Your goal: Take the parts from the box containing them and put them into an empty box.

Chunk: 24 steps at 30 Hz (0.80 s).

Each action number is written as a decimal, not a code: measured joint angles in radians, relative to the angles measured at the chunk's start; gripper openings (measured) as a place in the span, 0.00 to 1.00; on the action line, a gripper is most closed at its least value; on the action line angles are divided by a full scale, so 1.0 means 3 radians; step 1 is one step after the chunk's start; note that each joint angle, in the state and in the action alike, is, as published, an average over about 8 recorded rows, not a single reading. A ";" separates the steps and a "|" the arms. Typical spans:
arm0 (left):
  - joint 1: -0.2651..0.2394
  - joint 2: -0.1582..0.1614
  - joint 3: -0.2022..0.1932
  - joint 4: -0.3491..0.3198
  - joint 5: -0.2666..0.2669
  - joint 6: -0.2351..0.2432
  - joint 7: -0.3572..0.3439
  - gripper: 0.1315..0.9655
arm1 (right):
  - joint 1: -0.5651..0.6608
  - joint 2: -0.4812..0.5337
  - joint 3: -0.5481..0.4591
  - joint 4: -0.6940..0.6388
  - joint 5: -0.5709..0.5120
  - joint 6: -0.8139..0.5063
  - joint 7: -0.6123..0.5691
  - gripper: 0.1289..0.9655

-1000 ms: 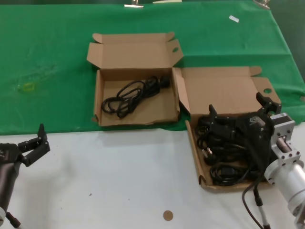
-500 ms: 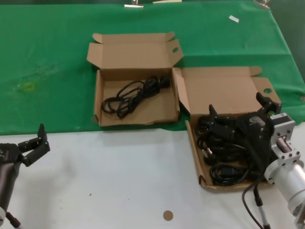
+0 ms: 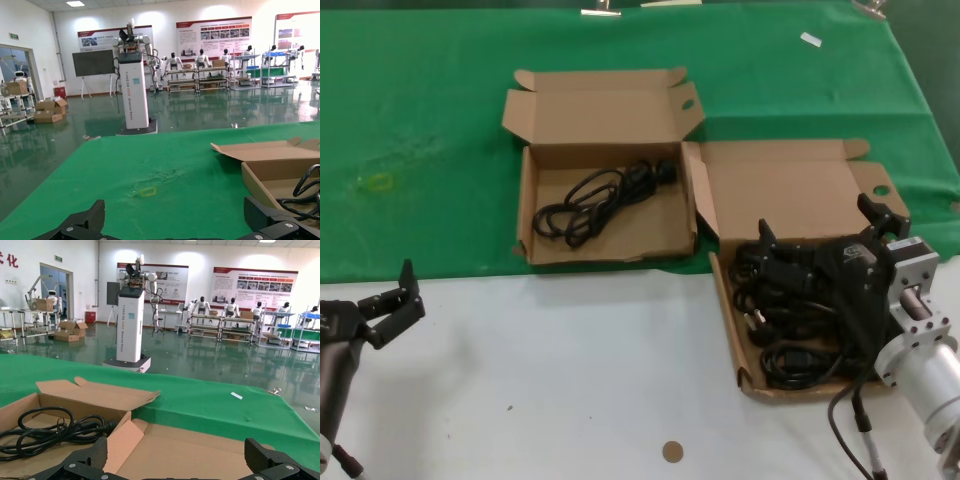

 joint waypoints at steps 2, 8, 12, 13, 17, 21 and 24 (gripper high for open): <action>0.0000 0.0000 0.0000 0.0000 0.0000 0.0000 0.0000 1.00 | 0.0000 0.0000 0.0000 0.0000 0.0000 0.0000 0.0000 1.00; 0.0000 0.0000 0.0000 0.0000 0.0000 0.0000 0.0000 1.00 | 0.0000 0.0000 0.0000 0.0000 0.0000 0.0000 0.0000 1.00; 0.0000 0.0000 0.0000 0.0000 0.0000 0.0000 0.0000 1.00 | 0.0000 0.0000 0.0000 0.0000 0.0000 0.0000 0.0000 1.00; 0.0000 0.0000 0.0000 0.0000 0.0000 0.0000 0.0000 1.00 | 0.0000 0.0000 0.0000 0.0000 0.0000 0.0000 0.0000 1.00; 0.0000 0.0000 0.0000 0.0000 0.0000 0.0000 0.0000 1.00 | 0.0000 0.0000 0.0000 0.0000 0.0000 0.0000 0.0000 1.00; 0.0000 0.0000 0.0000 0.0000 0.0000 0.0000 0.0000 1.00 | 0.0000 0.0000 0.0000 0.0000 0.0000 0.0000 0.0000 1.00; 0.0000 0.0000 0.0000 0.0000 0.0000 0.0000 0.0000 1.00 | 0.0000 0.0000 0.0000 0.0000 0.0000 0.0000 0.0000 1.00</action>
